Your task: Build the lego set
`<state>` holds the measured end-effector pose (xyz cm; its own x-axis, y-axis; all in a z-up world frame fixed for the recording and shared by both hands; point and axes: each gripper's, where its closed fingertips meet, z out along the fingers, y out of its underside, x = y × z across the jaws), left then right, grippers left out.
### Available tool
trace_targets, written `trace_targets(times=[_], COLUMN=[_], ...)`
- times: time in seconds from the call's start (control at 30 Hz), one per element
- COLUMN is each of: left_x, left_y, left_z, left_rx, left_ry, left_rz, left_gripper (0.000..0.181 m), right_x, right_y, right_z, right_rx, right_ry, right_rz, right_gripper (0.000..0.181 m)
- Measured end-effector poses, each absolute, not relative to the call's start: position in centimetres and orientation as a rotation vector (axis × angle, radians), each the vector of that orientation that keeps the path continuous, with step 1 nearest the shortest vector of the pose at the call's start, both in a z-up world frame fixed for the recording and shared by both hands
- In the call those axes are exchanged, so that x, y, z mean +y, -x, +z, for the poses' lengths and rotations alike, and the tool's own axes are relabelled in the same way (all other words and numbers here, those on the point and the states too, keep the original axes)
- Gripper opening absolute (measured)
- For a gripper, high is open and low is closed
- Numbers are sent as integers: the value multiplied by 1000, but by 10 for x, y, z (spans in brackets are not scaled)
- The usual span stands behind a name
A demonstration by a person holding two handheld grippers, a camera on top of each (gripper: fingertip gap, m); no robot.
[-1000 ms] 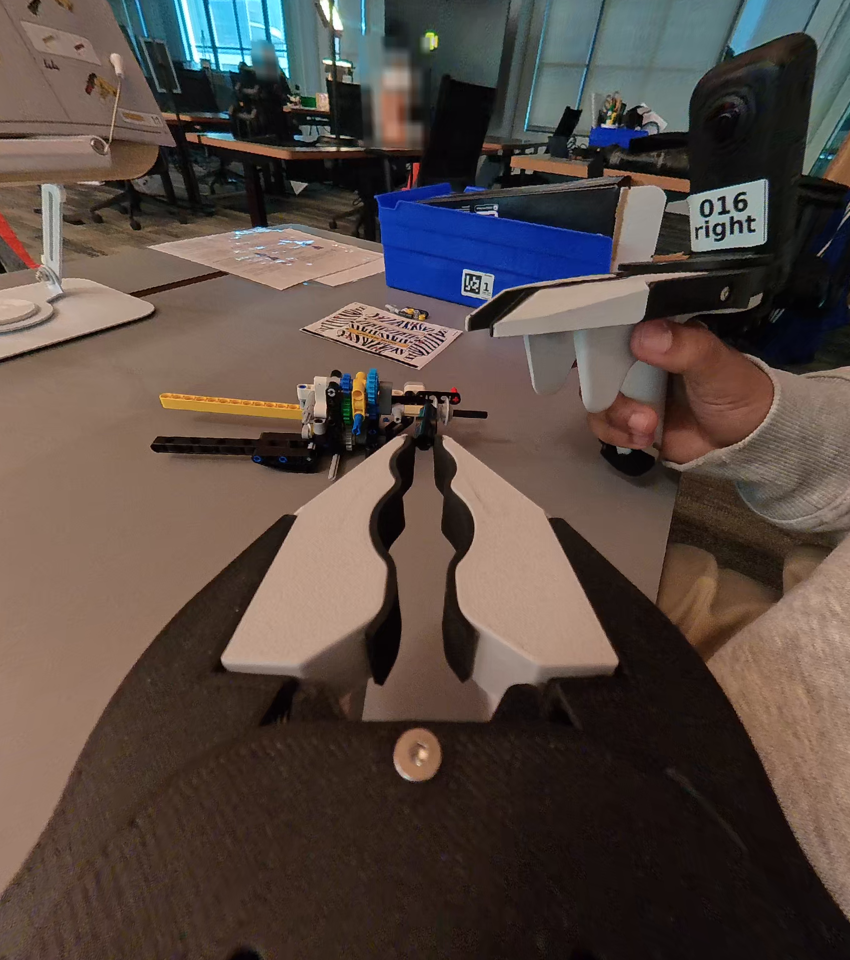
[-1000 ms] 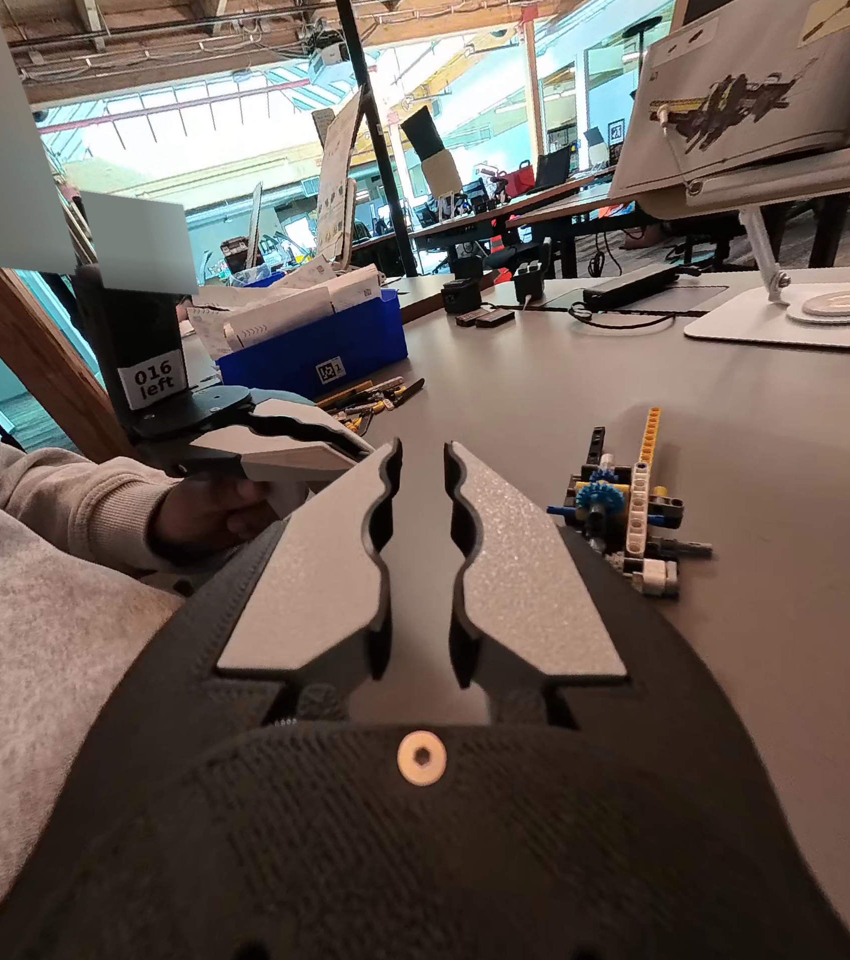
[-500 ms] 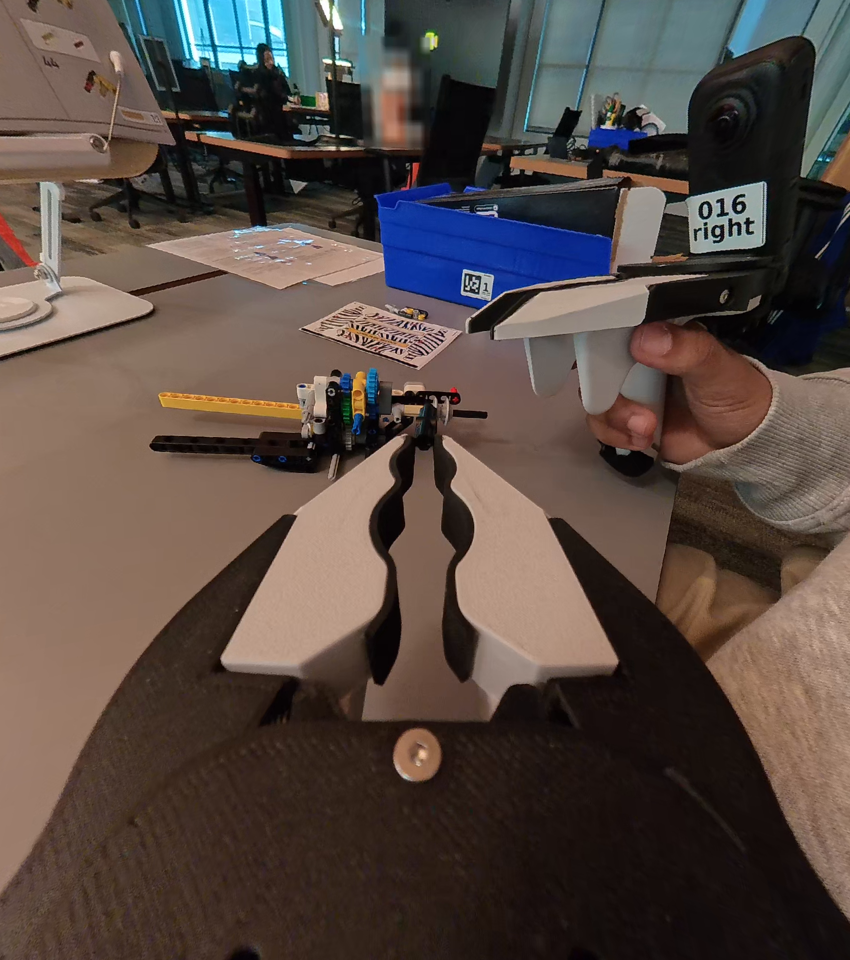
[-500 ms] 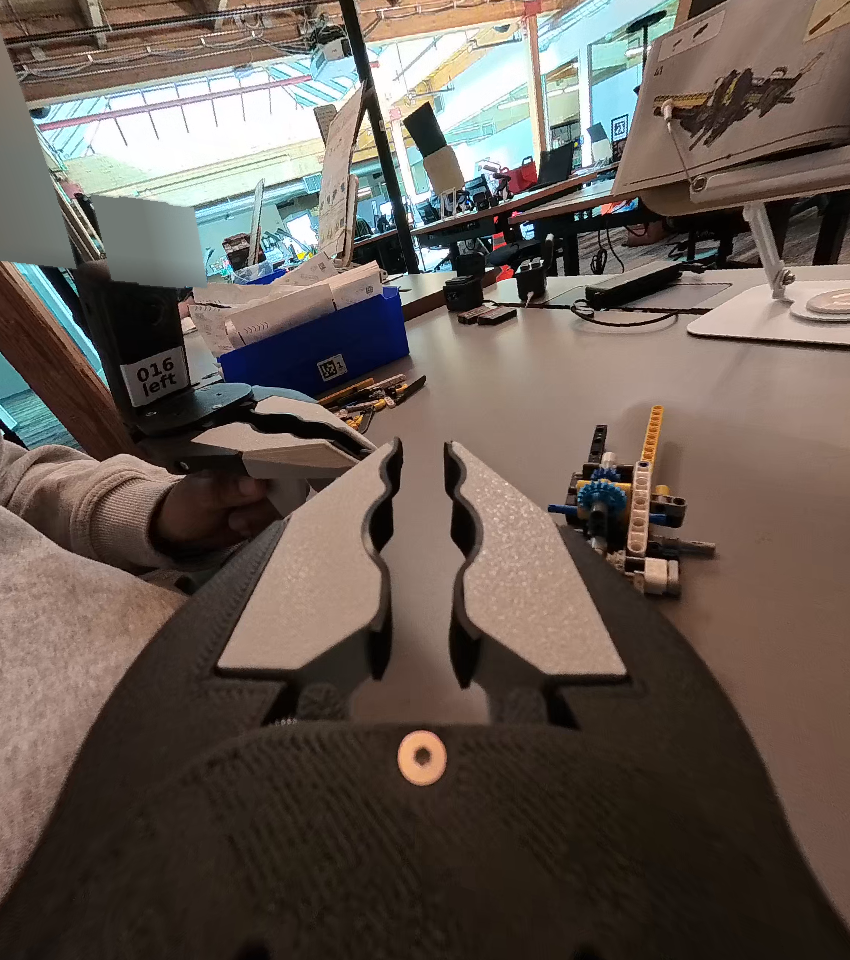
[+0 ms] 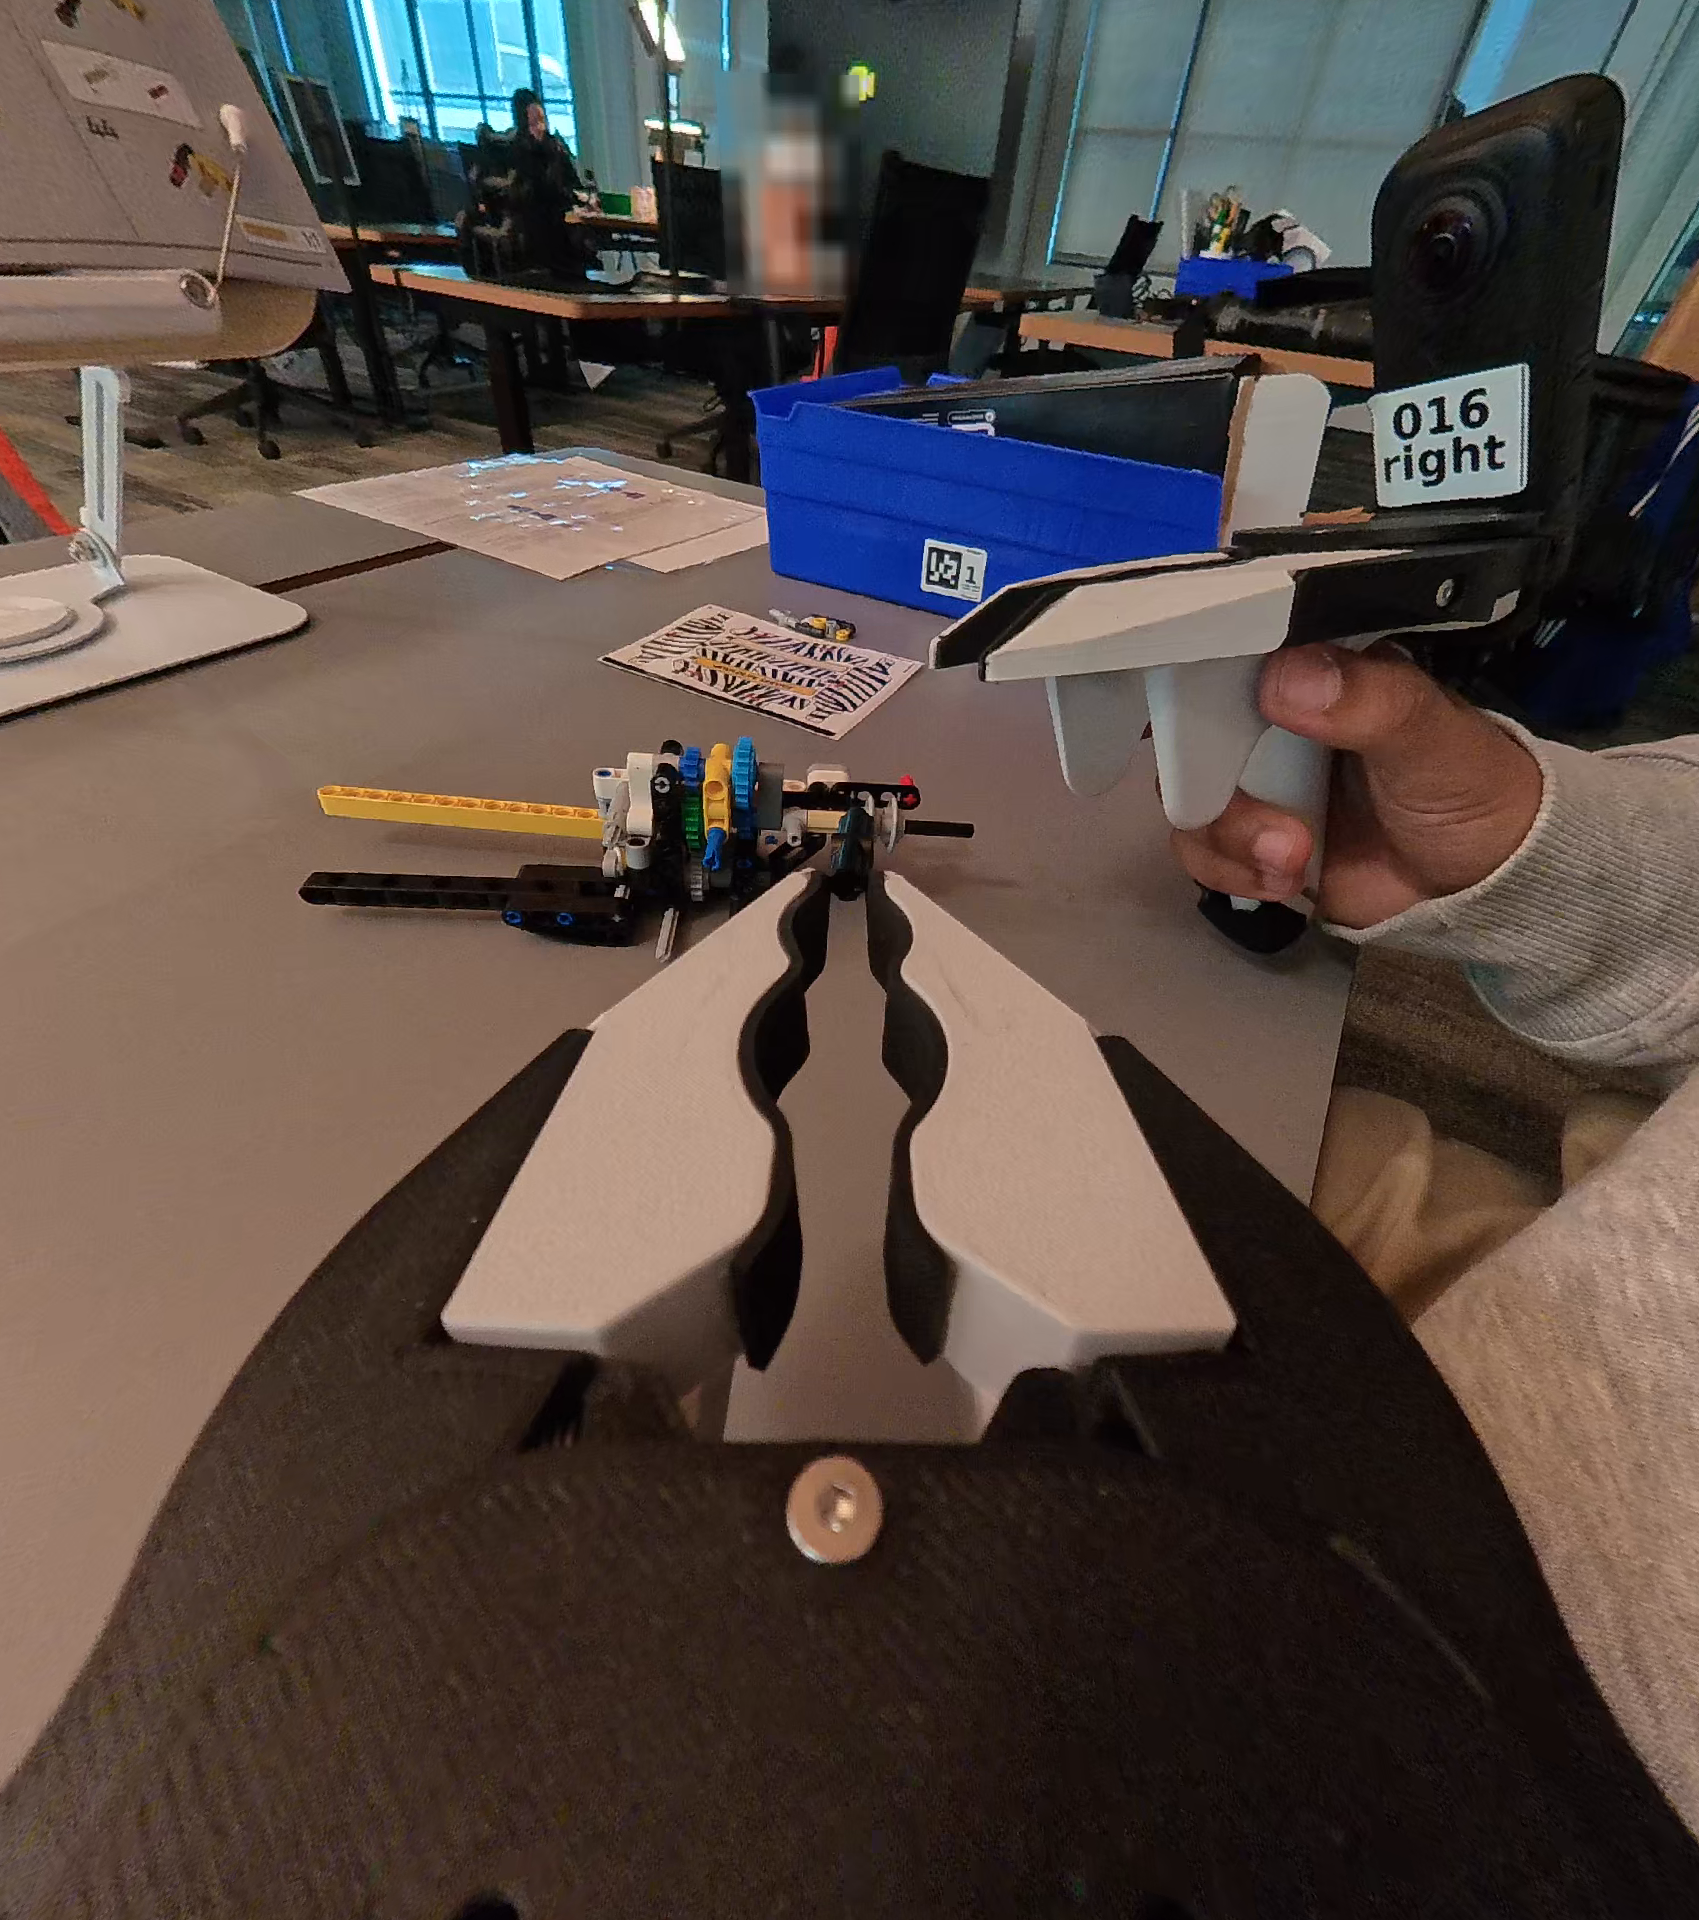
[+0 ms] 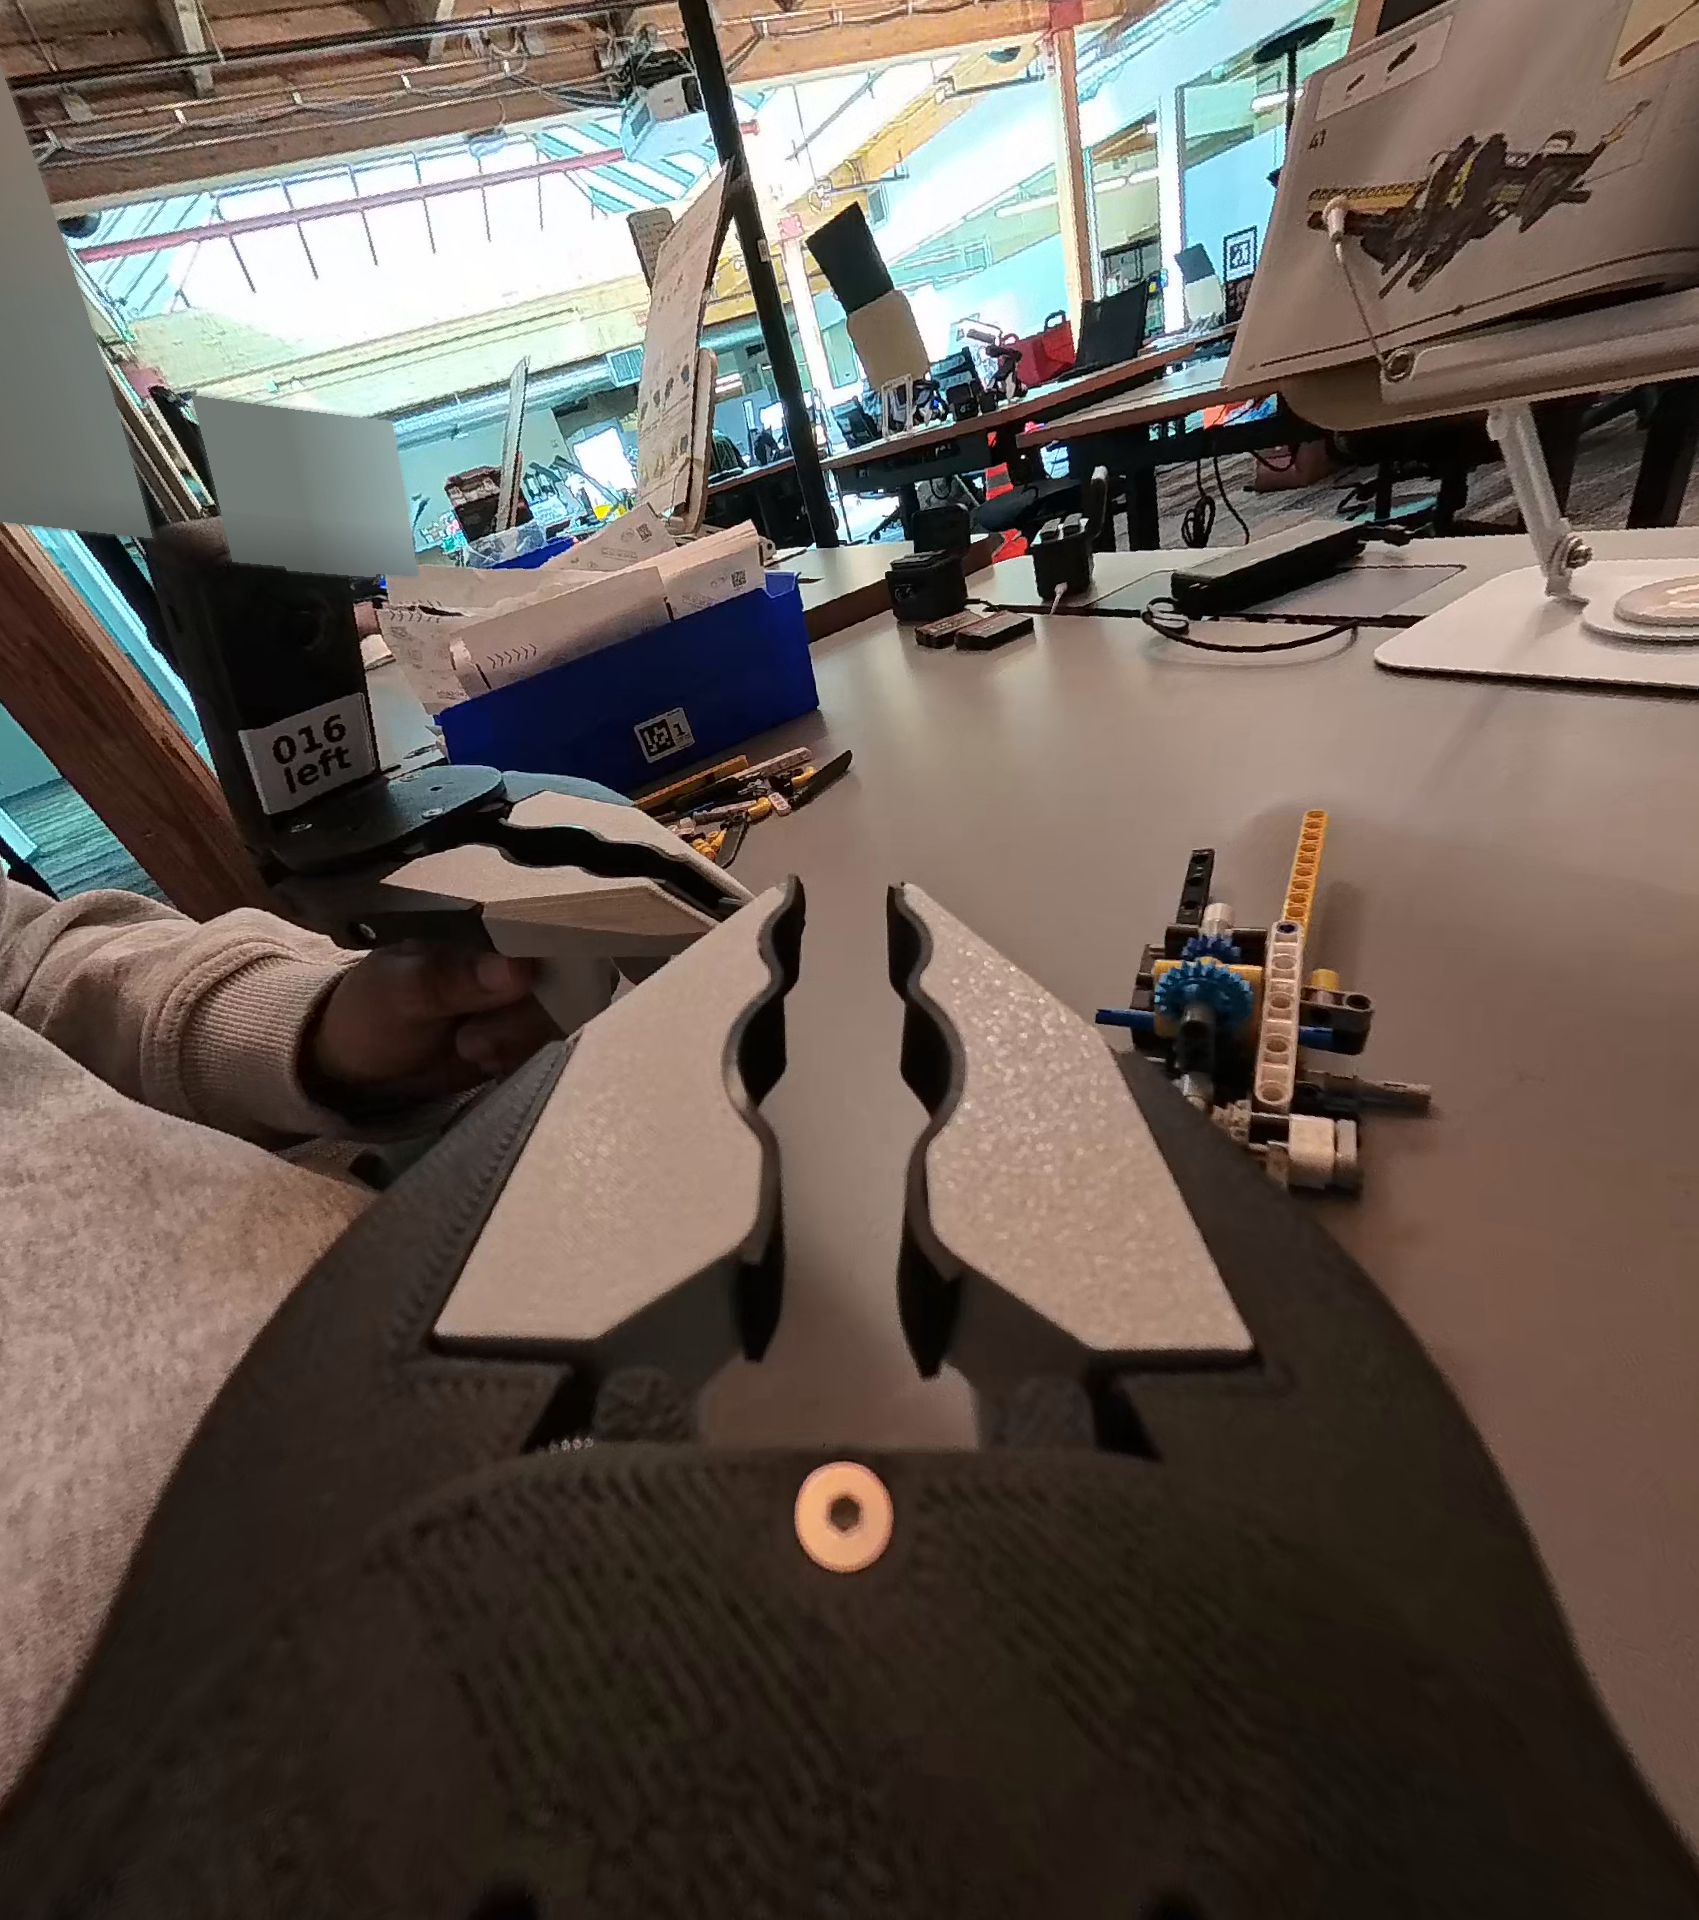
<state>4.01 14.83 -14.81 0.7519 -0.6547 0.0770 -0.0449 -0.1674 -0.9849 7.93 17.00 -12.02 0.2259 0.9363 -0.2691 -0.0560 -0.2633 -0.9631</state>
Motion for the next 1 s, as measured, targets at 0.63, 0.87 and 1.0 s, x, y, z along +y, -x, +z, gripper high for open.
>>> trace_targets(times=[0.63,0.87,1.0], left_x=[147,138,132], left_y=[-38,-44,-47], left_z=[-145,-129,-120], left_rx=[557,560,592], left_ry=[1654,1556,1494], left_rz=[-580,-645,-650], left_gripper=[5,5,5], right_x=[164,151,143], right_y=[-73,-60,-54], right_z=[-123,-119,-120], right_rx=[-886,-814,-729], right_ry=[1501,1555,1607], right_rz=[1273,1480,1650], right_gripper=[18,44,39])
